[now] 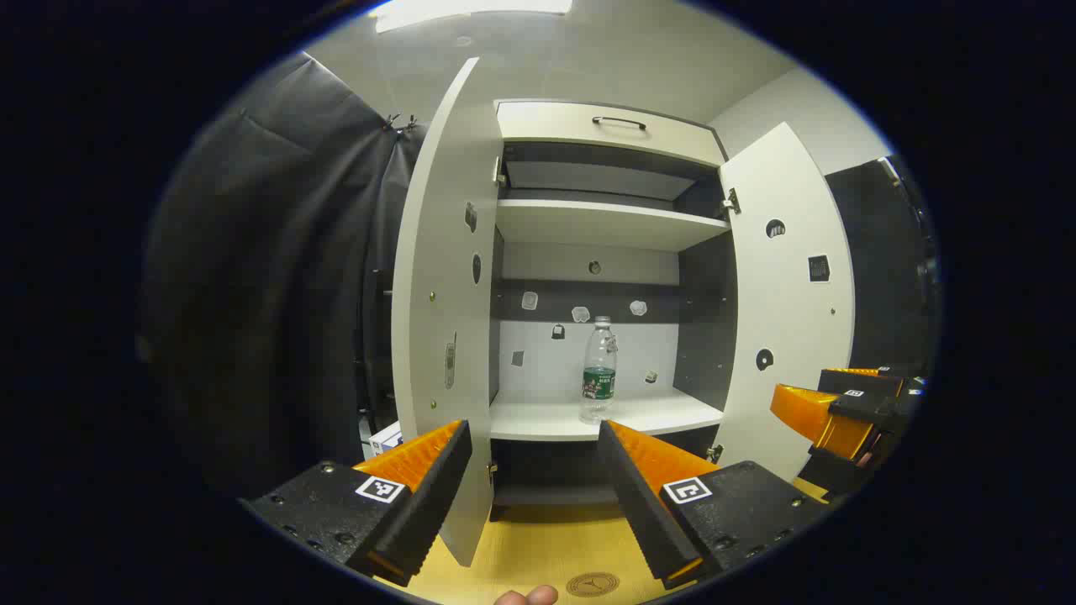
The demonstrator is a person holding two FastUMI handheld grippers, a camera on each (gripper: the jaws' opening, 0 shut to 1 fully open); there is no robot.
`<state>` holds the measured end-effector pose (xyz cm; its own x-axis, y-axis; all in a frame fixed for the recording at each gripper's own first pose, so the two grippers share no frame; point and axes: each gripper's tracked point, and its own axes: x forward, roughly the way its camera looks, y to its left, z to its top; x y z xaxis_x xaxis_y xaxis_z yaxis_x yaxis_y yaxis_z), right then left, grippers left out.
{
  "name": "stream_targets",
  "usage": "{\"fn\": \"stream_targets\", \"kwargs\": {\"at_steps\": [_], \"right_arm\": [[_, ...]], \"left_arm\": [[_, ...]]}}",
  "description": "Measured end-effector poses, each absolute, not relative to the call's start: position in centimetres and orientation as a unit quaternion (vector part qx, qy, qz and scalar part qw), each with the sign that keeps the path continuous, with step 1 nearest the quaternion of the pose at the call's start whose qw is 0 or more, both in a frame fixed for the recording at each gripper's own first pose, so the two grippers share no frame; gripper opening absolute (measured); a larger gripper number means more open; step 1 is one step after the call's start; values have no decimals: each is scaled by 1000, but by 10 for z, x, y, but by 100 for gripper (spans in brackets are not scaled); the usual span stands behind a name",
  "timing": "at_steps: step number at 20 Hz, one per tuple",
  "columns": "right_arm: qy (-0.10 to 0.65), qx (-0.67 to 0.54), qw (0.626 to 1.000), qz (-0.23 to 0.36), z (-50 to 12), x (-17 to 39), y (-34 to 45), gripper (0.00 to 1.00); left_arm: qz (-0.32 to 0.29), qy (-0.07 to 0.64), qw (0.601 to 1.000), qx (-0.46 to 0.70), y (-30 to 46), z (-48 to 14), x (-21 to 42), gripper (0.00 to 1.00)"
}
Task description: Grasp the bottle in the cabinet with the left hand and place it on the coaster, then close the right door with the right hand and the left door with the left hand.
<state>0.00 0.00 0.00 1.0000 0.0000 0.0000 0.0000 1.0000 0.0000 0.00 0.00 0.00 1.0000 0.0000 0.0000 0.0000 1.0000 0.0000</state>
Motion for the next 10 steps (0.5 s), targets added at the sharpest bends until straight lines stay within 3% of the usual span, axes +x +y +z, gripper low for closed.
{"fn": "stream_targets", "kwargs": {"at_steps": [3, 10], "right_arm": [[1, 5, 1000, 1, 2, 1, 13, 96], [4, 5, 1000, -1, 16, 40, -4, 100]], "left_arm": [[2, 2, 1000, -1, 0, -1, 2, 96], [12, 1, 1000, -2, 1, -2, 4, 96]]}}
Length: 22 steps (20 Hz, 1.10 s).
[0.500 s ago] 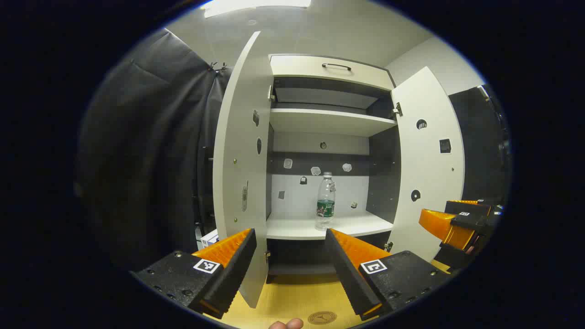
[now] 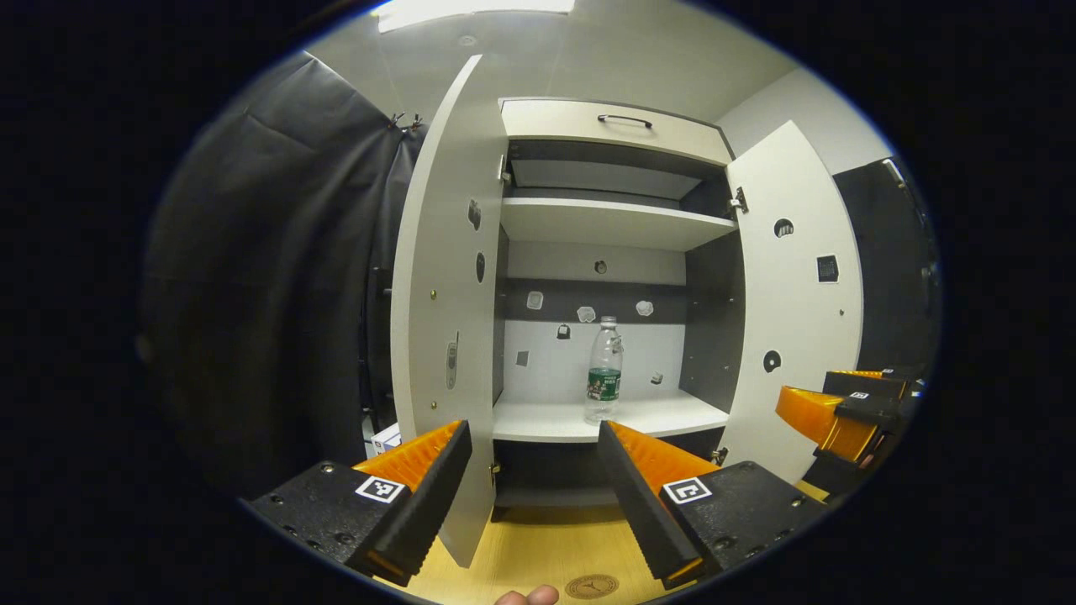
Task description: Grasp the bottle in the cabinet with the left hand and place it on the coaster, then close the right door with the right hand and the left door with the left hand.
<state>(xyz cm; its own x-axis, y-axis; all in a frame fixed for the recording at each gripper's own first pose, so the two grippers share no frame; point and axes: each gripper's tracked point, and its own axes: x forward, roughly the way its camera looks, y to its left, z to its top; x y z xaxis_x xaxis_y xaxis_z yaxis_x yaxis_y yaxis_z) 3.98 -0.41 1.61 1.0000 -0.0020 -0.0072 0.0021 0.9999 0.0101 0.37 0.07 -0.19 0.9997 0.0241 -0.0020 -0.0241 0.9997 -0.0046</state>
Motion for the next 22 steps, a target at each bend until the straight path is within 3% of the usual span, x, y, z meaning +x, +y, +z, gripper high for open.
{"fn": "stream_targets", "kwargs": {"at_steps": [6, 13, 17, 22], "right_arm": [[5, 5, 1000, -4, 25, 33, -2, 100], [12, 11, 1000, -6, 18, 66, -17, 100], [17, 11, 1000, -10, 16, 95, -39, 100], [27, 7, 999, -22, 12, 90, -44, 100]], "left_arm": [[9, 1, 1000, 1, -3, -1, 11, 96], [0, 4, 1000, 6, -12, -7, 25, 96], [-13, 5, 1000, 7, -27, -11, 55, 96], [-32, 2, 999, 7, -51, -11, 111, 96]]}}
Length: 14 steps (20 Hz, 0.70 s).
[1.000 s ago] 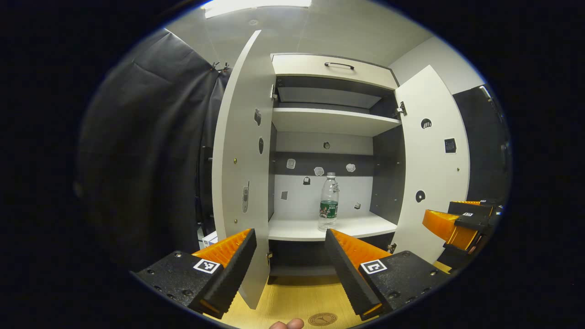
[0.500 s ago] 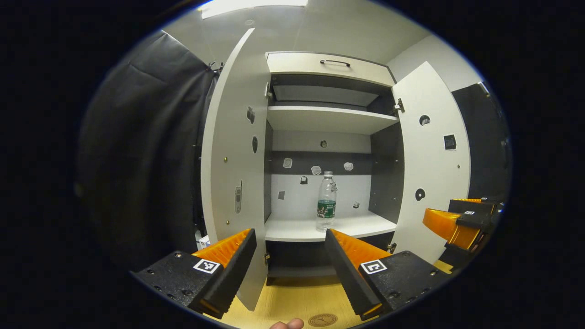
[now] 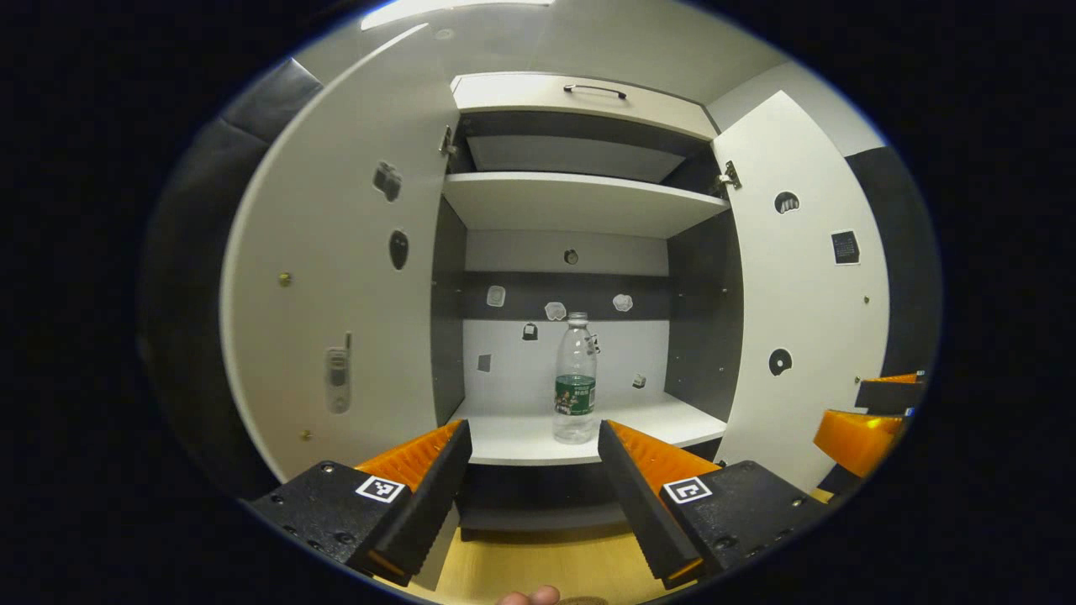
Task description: Grasp the bottle in the cabinet with the left hand and place it on the coaster, then close the right door with the right hand and the left door with the left hand.
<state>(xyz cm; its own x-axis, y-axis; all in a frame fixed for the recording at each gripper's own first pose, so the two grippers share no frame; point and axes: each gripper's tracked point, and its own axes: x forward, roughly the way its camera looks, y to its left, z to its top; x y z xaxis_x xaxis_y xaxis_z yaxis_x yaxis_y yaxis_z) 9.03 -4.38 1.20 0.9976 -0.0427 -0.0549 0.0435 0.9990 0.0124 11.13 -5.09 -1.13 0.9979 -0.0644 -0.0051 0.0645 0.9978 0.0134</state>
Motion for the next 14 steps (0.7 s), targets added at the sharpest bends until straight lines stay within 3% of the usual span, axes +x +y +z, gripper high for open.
{"fn": "stream_targets", "kwargs": {"at_steps": [2, 3, 11, 12, 14], "right_arm": [[31, 5, 999, -28, 9, 86, -50, 100], [31, 6, 999, -31, 7, 84, -53, 100], [41, 8, 998, -50, 3, 77, -64, 100], [43, 7, 998, -52, 2, 77, -65, 96], [48, 2, 997, -56, -3, 77, -67, 100]], "left_arm": [[-39, 2, 999, 6, -61, -12, 133, 92], [-42, 1, 999, 5, -65, -12, 143, 96], [-65, 1, 998, 8, -93, -11, 231, 96], [-69, 2, 998, 8, -96, -12, 240, 96], [-71, 7, 997, 0, -101, -16, 257, 96]]}}
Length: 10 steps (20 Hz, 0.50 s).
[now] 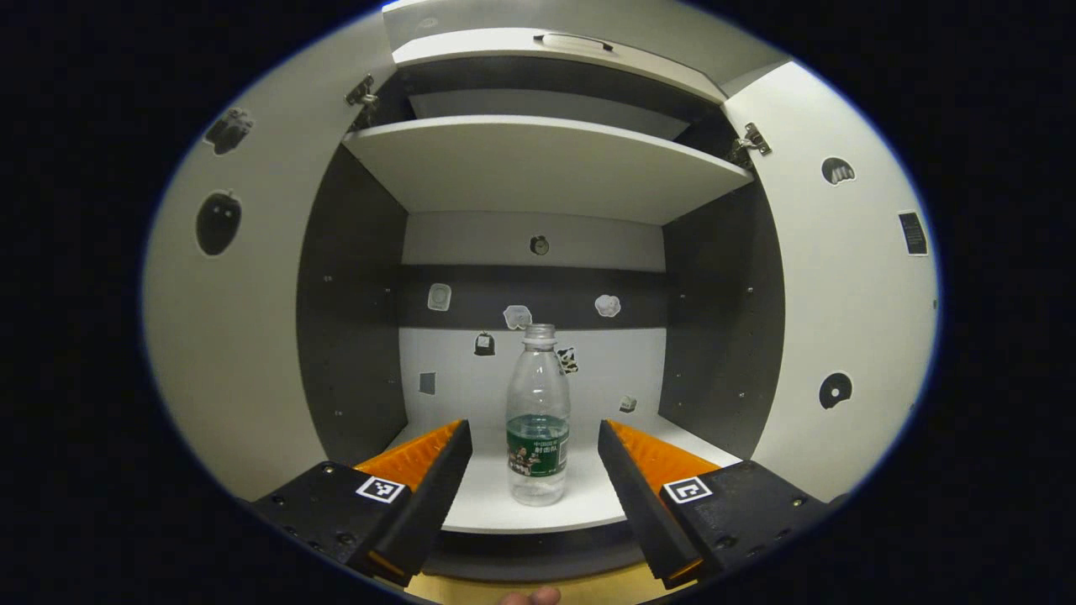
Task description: Grasp the bottle in the cabinet with the left hand and place it on the coaster, then close the right door with the right hand and the left door with the left hand.
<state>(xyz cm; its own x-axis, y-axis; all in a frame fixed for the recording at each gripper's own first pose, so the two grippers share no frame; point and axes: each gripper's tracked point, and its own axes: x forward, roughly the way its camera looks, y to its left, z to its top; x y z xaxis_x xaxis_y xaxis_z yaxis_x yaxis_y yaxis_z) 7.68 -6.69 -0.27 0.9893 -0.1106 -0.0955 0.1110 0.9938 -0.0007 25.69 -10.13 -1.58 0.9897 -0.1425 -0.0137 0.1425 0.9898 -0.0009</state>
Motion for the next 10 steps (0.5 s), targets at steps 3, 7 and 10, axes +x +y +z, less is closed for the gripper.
{"fn": "stream_targets", "kwargs": {"at_steps": [3, 7, 10], "right_arm": [[56, -3, 997, -57, -9, 76, -66, 100], [61, -8, 997, -56, -14, 75, -63, 100], [68, -11, 996, -57, -20, 72, -62, 100]], "left_arm": [[-73, 10, 997, -3, -107, -19, 282, 96], [-68, 14, 998, 3, -110, -25, 315, 96], [-62, 22, 998, -3, -111, -30, 335, 96]]}}
